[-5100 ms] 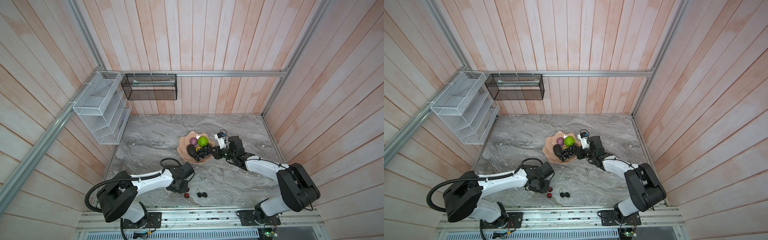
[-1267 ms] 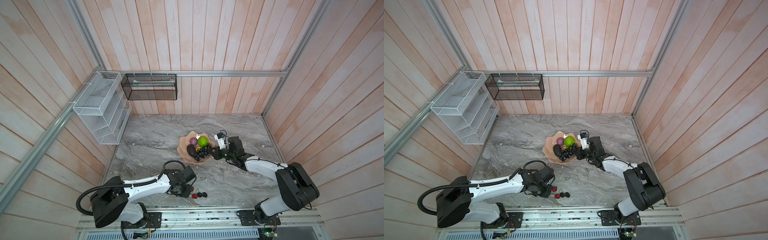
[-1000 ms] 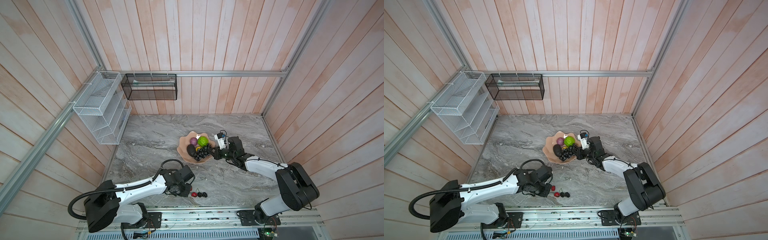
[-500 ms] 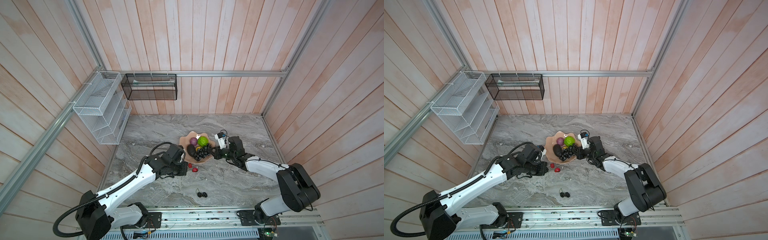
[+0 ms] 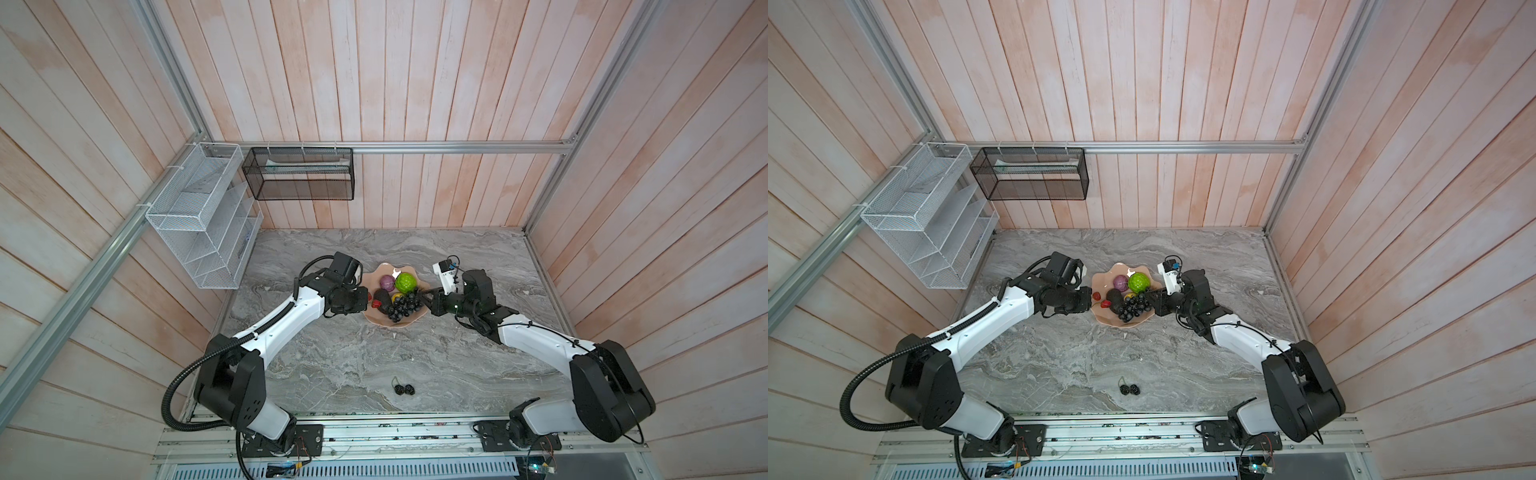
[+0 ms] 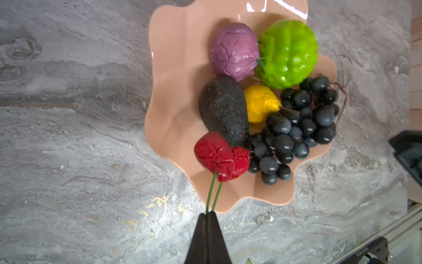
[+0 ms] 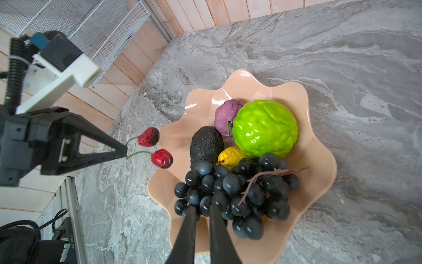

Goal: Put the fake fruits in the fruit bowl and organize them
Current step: 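Drop the cherries into the bowl with the left gripper while the right releases the grapes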

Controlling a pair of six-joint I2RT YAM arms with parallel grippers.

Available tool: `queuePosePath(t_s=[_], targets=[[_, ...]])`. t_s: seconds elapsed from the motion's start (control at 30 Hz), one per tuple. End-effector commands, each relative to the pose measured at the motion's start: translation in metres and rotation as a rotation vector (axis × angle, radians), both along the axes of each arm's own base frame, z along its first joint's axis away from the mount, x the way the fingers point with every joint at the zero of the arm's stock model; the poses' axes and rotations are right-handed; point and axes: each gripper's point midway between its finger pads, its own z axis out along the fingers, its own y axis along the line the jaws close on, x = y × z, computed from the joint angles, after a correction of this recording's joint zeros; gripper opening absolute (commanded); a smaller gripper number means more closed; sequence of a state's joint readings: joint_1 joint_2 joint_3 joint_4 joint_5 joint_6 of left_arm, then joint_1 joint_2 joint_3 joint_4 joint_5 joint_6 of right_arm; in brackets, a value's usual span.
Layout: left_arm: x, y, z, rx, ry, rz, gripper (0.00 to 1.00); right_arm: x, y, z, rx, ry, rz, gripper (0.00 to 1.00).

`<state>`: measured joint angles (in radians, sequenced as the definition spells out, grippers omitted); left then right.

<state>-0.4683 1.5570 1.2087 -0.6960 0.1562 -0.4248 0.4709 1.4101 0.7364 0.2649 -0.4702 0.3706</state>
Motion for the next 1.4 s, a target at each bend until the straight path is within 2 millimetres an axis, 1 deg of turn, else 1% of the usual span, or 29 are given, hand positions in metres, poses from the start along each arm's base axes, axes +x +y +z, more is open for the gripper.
queuePosePath(t_s=[0.0,0.17,0.3,0.5,0.63,0.7,0.77,0.83,0.93,1.03,1.13,1.17,1.27,1.37], targets=[[0.029,0.001,0.009,0.037,-0.083,0.006,0.00,-0.004,0.005,0.013,0.011,-0.015,0.027,0.15],[0.047,0.007,-0.004,0.133,-0.082,-0.009,0.00,-0.009,0.003,0.010,0.009,-0.007,0.027,0.15],[0.063,0.010,-0.009,0.193,-0.107,-0.005,0.00,-0.013,0.001,0.010,0.008,-0.004,0.026,0.15],[0.082,0.004,-0.020,0.220,-0.119,-0.018,0.00,-0.015,0.001,0.014,0.008,-0.004,0.031,0.15],[0.085,-0.003,-0.032,0.212,-0.100,-0.044,0.00,-0.016,0.000,0.014,0.001,-0.001,0.030,0.17],[0.087,-0.003,-0.034,0.216,-0.101,-0.042,0.03,-0.017,0.001,0.014,0.003,-0.002,0.029,0.20],[0.088,-0.006,-0.034,0.203,-0.098,-0.046,0.09,-0.017,0.002,0.015,0.005,0.001,0.030,0.24],[0.087,-0.009,-0.034,0.185,-0.093,-0.056,0.12,-0.019,0.005,0.016,0.009,0.004,0.036,0.25],[0.086,-0.011,-0.027,0.172,-0.103,-0.062,0.20,-0.023,0.009,0.017,0.001,0.009,0.043,0.27],[0.083,-0.011,-0.016,0.158,-0.122,-0.064,0.32,-0.031,0.014,0.015,-0.010,0.017,0.049,0.27],[0.079,-0.011,-0.003,0.147,-0.142,-0.066,0.37,-0.044,0.018,0.009,-0.035,0.037,0.064,0.28],[0.076,-0.011,0.003,0.142,-0.149,-0.065,0.40,-0.050,0.020,0.008,-0.044,0.043,0.068,0.28],[0.062,-0.012,0.019,0.110,-0.174,-0.066,0.44,-0.068,0.022,0.001,-0.071,0.062,0.078,0.28],[0.040,-0.014,0.030,0.077,-0.184,-0.066,0.49,-0.087,0.019,-0.011,-0.093,0.107,0.079,0.28]])
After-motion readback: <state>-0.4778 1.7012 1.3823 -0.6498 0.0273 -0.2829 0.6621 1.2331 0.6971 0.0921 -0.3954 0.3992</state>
